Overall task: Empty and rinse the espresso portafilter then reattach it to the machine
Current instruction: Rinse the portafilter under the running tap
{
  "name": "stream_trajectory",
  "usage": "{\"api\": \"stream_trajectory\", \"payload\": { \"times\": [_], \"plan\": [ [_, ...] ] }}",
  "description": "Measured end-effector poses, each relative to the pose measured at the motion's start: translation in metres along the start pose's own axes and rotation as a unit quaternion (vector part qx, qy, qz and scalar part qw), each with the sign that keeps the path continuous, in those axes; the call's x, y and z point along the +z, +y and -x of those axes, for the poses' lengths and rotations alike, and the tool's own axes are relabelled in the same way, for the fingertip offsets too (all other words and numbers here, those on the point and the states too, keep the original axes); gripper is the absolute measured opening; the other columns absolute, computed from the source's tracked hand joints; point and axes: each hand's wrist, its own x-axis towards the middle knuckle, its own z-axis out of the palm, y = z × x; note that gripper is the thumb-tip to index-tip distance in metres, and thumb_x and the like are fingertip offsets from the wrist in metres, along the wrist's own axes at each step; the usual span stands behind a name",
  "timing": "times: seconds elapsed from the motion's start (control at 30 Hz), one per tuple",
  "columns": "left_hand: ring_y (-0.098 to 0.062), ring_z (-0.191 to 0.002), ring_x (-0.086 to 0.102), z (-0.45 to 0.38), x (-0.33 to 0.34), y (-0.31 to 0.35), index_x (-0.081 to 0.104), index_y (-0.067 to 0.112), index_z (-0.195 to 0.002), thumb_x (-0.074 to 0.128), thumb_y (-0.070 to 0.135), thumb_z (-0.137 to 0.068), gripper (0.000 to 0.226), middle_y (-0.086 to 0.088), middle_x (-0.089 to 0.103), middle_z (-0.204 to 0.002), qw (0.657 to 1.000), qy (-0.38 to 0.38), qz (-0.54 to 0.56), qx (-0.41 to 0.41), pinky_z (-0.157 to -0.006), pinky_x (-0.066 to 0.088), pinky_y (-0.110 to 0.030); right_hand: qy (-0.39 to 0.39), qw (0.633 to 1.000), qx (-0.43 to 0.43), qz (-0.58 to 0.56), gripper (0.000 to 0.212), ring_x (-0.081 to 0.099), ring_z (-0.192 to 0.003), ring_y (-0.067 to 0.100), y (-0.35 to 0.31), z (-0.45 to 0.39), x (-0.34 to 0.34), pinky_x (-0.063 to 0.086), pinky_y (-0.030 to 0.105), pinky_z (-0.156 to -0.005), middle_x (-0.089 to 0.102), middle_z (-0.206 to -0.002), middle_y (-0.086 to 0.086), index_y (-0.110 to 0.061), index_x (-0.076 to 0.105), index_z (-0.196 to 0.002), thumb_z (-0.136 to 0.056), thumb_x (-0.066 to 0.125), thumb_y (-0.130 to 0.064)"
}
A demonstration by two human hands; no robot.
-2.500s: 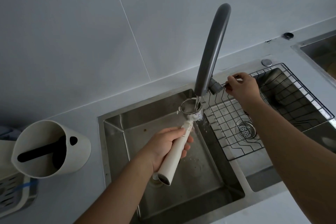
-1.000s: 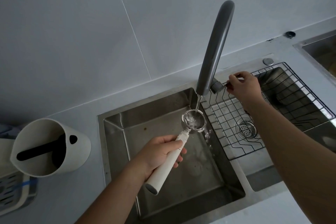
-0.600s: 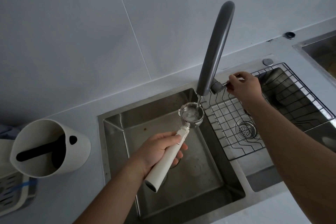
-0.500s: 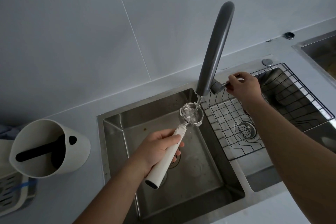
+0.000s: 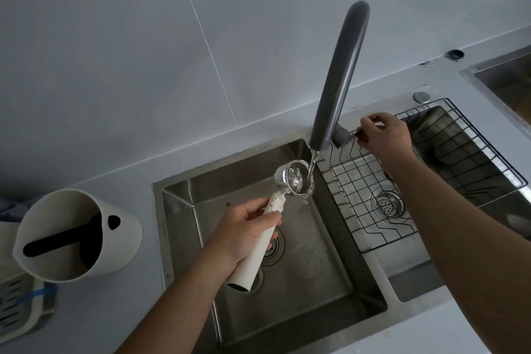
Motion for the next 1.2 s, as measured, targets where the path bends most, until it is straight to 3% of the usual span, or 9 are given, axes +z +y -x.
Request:
{"api": "stream_trajectory", "payload": {
  "times": [0.23, 0.43, 0.53, 0.67, 0.87, 1.03, 1.2],
  "plan": [
    [-0.016, -0.059, 0.064, -0.002, -0.003, -0.003, 0.077, 0.032, -0.086, 0.070, 0.006, -0.083, 0.027, -0.006, 0.072, -0.077, 1.000, 0.026, 0.006, 0.002, -0.054, 0.050, -0.028, 0.001, 1.000, 0.007, -0.004, 0.017, 0.067, -0.082, 0.014, 0.000, 0.000, 0.000, 0.059, 0.027, -0.067, 0.067, -0.090, 0.003, -0.011, 0.067, -0.106, -0.094, 0.065, -0.023],
    [-0.016, -0.056, 0.060, 0.001, -0.002, 0.002, 0.073, 0.012, -0.093, 0.062, 0.008, -0.089, 0.012, -0.009, 0.070, -0.075, 0.998, -0.007, 0.047, -0.030, -0.048, 0.050, -0.025, 0.002, 1.000, 0.007, -0.013, 0.012, 0.068, -0.077, 0.016, -0.001, 0.001, 0.001, 0.062, 0.039, -0.079, 0.067, -0.082, 0.002, -0.011, 0.067, -0.099, -0.094, 0.063, -0.021],
    [-0.016, -0.057, 0.061, 0.000, -0.002, -0.001, 0.073, 0.013, -0.093, 0.063, 0.010, -0.089, 0.012, -0.008, 0.071, -0.076, 0.999, -0.003, 0.040, -0.031, -0.049, 0.050, -0.025, -0.001, 1.000, 0.008, -0.011, 0.014, 0.068, -0.079, 0.016, -0.001, 0.001, 0.000, 0.062, 0.040, -0.080, 0.068, -0.084, 0.002, -0.011, 0.068, -0.101, -0.094, 0.063, -0.022],
    [-0.015, -0.057, 0.062, -0.006, -0.005, -0.007, 0.074, 0.025, -0.094, 0.068, 0.007, -0.085, 0.021, -0.006, 0.071, -0.076, 0.999, 0.030, 0.000, -0.013, -0.053, 0.051, -0.027, -0.001, 1.000, 0.005, -0.009, 0.017, 0.067, -0.078, 0.014, 0.000, 0.001, 0.000, 0.062, 0.040, -0.080, 0.067, -0.084, 0.002, -0.008, 0.068, -0.103, -0.094, 0.063, -0.021],
    [-0.017, -0.063, 0.065, -0.011, -0.006, -0.013, 0.072, 0.027, -0.107, 0.074, 0.009, -0.080, 0.032, -0.003, 0.071, -0.083, 0.996, 0.071, -0.045, 0.014, -0.054, 0.052, -0.027, 0.002, 1.000, 0.000, 0.001, 0.013, 0.070, -0.085, 0.021, 0.002, 0.002, 0.001, 0.062, 0.044, -0.080, 0.069, -0.085, 0.002, -0.012, 0.068, -0.099, -0.094, 0.063, -0.023],
    [-0.008, -0.073, 0.064, -0.010, -0.010, -0.014, 0.066, 0.038, -0.112, 0.077, 0.022, -0.077, 0.040, 0.007, 0.068, -0.091, 0.971, 0.118, -0.193, 0.080, -0.059, 0.045, -0.017, 0.011, 1.000, -0.005, 0.006, 0.012, 0.067, -0.079, 0.014, 0.001, -0.001, 0.004, 0.062, 0.043, -0.080, 0.067, -0.084, -0.001, -0.012, 0.066, -0.100, -0.095, 0.062, -0.022],
    [-0.005, -0.072, 0.064, -0.016, -0.016, -0.018, 0.064, 0.038, -0.111, 0.078, 0.021, -0.074, 0.043, 0.006, 0.068, -0.089, 0.949, 0.135, -0.252, 0.133, -0.057, 0.047, -0.013, 0.020, 1.000, -0.010, 0.018, 0.015, 0.073, -0.087, 0.023, 0.001, -0.008, 0.006, 0.063, 0.044, -0.078, 0.073, -0.092, 0.010, -0.010, 0.069, -0.098, -0.094, 0.061, -0.022]
  ]
}}
